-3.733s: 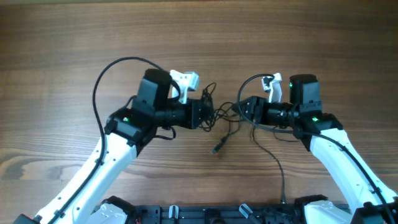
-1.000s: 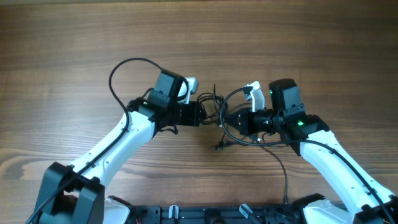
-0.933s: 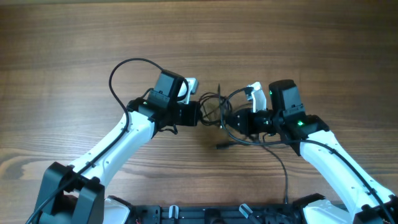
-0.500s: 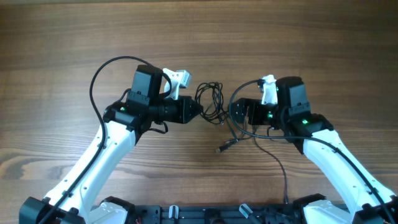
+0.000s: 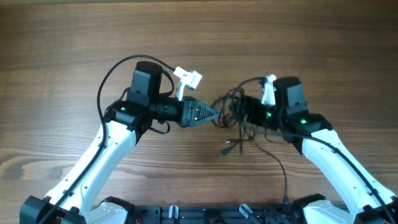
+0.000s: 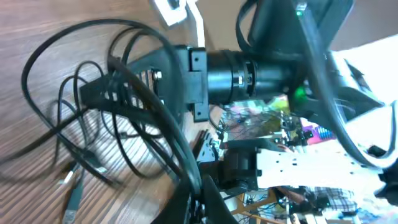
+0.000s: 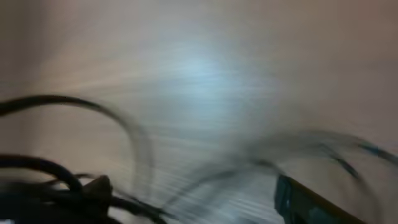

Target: Untangle cables

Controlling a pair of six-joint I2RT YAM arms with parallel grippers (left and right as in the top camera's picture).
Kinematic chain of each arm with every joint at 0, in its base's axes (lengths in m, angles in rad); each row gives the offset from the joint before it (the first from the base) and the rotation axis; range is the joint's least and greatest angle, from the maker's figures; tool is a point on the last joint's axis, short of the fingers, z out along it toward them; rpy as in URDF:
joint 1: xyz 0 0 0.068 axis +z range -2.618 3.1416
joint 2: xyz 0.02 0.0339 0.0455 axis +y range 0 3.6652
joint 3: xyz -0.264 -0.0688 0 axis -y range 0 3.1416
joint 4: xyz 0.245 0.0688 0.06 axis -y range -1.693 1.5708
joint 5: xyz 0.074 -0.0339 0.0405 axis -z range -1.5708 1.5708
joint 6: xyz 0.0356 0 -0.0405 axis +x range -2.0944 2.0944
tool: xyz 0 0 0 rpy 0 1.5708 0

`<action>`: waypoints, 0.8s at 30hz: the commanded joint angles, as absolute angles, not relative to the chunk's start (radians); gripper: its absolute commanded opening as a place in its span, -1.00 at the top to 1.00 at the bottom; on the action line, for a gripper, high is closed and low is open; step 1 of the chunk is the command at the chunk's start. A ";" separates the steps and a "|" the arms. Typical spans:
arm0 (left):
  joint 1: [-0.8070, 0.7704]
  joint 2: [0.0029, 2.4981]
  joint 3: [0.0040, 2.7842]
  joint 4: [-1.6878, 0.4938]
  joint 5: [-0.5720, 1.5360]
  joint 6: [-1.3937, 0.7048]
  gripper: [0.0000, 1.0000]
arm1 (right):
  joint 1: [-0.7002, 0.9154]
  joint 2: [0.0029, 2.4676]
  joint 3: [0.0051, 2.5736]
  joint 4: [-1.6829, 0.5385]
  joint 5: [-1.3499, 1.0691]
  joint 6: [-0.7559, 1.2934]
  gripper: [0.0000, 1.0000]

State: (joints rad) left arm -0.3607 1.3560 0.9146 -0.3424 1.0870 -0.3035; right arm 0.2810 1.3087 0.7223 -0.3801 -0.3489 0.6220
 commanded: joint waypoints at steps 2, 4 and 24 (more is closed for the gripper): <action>-0.331 1.339 0.915 -0.470 0.863 -0.278 0.92 | 0.264 1.319 0.712 -0.557 0.217 0.890 -0.83; -0.329 1.339 0.915 -0.558 0.693 -0.249 0.92 | 0.264 1.319 0.712 -0.574 0.229 0.890 -0.84; -0.339 1.347 0.914 -0.574 0.457 -0.331 -0.75 | 0.264 1.319 0.712 -0.535 -0.305 0.344 -0.90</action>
